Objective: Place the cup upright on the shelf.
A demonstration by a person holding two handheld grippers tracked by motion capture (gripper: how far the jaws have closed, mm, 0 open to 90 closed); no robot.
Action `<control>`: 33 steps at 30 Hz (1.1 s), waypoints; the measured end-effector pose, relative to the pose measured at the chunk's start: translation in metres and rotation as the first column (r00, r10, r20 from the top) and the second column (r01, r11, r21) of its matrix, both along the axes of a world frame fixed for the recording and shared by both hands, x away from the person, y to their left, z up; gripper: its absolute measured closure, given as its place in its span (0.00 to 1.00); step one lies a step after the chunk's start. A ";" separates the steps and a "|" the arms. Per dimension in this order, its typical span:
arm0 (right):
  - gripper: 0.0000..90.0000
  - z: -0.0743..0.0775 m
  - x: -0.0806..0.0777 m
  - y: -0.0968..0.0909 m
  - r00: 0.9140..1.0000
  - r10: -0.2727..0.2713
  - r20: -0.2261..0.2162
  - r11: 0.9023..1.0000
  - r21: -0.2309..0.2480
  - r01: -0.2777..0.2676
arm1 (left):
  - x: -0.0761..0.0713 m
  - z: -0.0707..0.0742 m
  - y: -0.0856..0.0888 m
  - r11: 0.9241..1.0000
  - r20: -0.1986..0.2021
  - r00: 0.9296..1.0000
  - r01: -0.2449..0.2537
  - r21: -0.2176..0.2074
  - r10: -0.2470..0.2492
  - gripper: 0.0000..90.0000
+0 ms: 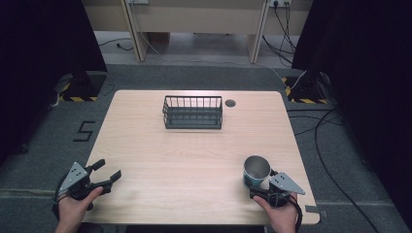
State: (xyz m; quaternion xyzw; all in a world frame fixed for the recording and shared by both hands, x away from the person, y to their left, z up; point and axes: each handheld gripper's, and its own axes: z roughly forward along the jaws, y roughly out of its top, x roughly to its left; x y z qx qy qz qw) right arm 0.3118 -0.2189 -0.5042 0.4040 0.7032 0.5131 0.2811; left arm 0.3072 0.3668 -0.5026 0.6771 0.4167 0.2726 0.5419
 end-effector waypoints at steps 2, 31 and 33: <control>0.18 0.000 0.001 0.001 1.000 0.006 0.002 1.000 0.000 -0.006 | 0.000 0.000 0.000 1.000 0.000 1.000 0.001 0.001 -0.001 0.18; 0.19 0.025 0.001 0.003 0.994 -0.033 0.100 0.998 0.056 0.028 | 0.000 0.000 0.000 1.000 0.003 1.000 0.002 0.007 -0.002 0.19; 0.19 0.027 0.002 0.004 0.994 -0.035 0.104 0.998 0.057 0.029 | 0.000 0.000 0.000 1.000 0.003 1.000 0.002 0.006 -0.002 0.19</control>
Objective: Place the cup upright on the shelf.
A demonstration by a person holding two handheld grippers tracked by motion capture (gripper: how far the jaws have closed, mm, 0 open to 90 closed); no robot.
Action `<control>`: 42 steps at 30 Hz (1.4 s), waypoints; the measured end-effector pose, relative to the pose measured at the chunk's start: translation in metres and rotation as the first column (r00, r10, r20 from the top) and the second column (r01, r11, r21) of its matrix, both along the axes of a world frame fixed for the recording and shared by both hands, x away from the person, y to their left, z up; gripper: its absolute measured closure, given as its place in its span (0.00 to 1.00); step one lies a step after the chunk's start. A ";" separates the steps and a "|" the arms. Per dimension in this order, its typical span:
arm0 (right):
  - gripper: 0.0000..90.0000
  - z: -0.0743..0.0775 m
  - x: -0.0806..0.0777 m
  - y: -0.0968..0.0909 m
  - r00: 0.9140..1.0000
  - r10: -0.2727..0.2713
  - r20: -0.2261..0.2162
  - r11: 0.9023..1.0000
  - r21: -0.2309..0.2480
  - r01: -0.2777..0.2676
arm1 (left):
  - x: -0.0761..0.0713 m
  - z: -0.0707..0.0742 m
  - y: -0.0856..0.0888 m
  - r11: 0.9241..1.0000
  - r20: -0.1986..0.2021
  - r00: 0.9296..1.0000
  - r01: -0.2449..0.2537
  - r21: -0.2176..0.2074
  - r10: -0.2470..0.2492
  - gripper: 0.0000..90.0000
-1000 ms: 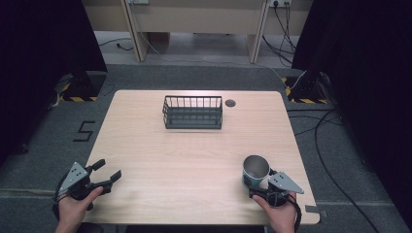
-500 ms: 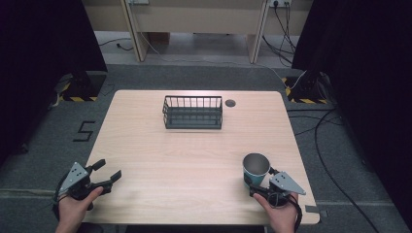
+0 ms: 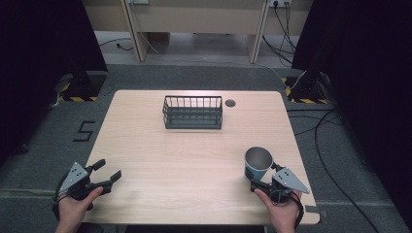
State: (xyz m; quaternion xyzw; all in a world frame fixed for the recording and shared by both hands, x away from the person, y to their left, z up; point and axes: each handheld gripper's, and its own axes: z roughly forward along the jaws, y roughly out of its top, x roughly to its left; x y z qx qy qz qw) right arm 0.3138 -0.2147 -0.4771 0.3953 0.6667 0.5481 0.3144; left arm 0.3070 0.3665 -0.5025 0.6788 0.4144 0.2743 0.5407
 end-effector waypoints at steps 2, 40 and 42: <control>0.19 0.002 0.001 0.001 1.000 0.000 0.002 1.000 0.006 0.000 | 0.000 0.000 0.000 1.000 0.000 1.000 0.000 -0.001 0.000 0.19; 0.19 0.028 0.034 0.026 0.998 0.014 0.057 0.999 0.037 -0.016 | 0.000 0.000 -0.001 1.000 0.003 1.000 0.006 0.012 -0.006 0.19; 0.19 0.029 0.036 0.028 0.998 0.015 0.058 0.999 0.036 -0.017 | 0.000 0.000 -0.001 1.000 0.003 1.000 0.006 0.013 -0.006 0.19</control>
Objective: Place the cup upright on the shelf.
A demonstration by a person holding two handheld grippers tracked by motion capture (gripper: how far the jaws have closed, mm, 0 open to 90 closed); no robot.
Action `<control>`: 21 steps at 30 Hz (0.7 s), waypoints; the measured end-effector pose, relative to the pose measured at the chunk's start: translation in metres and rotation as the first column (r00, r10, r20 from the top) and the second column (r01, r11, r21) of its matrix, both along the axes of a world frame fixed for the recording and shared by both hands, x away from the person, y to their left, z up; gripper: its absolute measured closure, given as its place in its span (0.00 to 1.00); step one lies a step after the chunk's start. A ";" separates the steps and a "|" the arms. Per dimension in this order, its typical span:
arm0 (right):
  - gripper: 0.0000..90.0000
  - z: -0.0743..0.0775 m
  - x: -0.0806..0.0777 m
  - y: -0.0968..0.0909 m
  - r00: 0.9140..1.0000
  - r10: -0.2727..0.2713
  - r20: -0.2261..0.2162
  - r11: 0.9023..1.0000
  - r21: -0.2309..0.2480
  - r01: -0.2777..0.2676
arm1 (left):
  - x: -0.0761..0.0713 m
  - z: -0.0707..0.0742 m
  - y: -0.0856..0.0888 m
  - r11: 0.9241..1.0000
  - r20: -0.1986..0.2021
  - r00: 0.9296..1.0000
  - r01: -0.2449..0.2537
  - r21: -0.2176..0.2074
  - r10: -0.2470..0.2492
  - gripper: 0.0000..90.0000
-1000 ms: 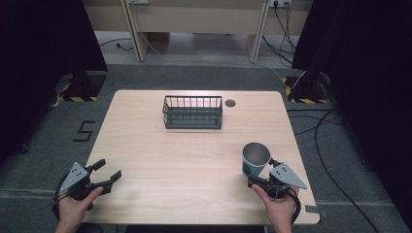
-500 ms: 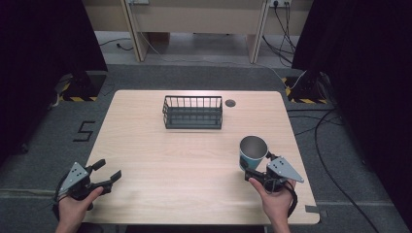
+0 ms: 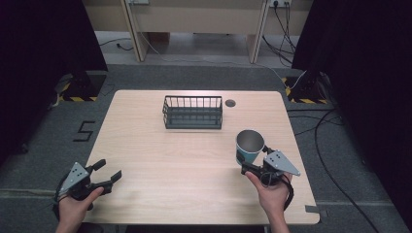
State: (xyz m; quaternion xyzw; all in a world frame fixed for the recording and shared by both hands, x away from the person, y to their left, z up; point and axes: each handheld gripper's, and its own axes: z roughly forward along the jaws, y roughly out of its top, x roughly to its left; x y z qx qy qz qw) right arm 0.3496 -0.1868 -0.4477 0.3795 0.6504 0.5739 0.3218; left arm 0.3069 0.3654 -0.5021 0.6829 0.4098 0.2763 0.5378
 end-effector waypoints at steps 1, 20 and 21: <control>0.19 0.001 0.001 0.001 1.000 0.002 0.001 1.000 0.002 -0.002 | 0.000 0.000 0.000 1.000 0.000 1.000 0.001 0.001 -0.001 0.19; 0.19 0.012 0.019 0.018 1.000 0.021 0.023 1.000 0.010 -0.021 | 0.000 0.000 -0.001 1.000 0.003 1.000 0.004 0.009 -0.004 0.19; 0.19 0.012 0.019 0.018 1.000 0.021 0.023 1.000 0.010 -0.021 | 0.000 0.000 -0.001 1.000 0.003 1.000 0.004 0.009 -0.004 0.19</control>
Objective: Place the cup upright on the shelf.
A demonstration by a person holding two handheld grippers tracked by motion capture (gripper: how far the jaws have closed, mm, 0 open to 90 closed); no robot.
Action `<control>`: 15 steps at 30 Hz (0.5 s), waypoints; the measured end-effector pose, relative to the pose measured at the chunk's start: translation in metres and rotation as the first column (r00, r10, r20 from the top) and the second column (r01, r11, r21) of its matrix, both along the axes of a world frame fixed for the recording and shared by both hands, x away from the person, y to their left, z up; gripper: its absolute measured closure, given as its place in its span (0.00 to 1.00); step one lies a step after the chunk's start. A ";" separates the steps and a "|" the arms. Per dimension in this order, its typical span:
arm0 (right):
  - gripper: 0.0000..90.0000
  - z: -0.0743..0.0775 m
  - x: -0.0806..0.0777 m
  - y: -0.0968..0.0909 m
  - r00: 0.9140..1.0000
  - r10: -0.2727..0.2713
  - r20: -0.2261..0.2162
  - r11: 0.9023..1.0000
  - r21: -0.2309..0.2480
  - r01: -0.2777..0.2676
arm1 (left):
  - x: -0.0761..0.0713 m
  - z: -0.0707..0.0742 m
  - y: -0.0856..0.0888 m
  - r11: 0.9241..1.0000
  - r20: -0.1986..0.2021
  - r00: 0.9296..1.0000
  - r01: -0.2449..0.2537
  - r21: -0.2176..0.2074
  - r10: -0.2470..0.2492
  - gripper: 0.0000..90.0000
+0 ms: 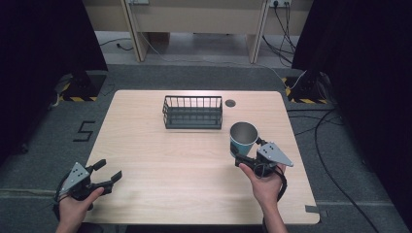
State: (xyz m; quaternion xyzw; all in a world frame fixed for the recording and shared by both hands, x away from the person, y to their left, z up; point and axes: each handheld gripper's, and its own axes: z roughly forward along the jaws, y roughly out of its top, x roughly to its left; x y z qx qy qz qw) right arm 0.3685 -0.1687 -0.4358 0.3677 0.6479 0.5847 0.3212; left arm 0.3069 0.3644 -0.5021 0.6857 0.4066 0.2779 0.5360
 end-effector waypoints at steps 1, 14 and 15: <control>0.19 0.000 0.002 0.002 1.000 0.001 0.000 1.000 -0.002 -0.001 | 0.000 0.000 0.000 1.000 0.000 1.000 0.000 0.001 0.000 0.19; 0.19 0.004 0.014 0.014 1.000 0.022 -0.002 1.000 0.001 -0.022 | 0.000 0.000 0.000 1.000 0.000 1.000 0.003 0.005 -0.003 0.19; 0.19 0.005 0.015 0.015 1.000 0.022 -0.001 1.000 0.000 -0.022 | 0.000 0.000 0.000 1.000 0.000 1.000 0.003 0.005 -0.003 0.19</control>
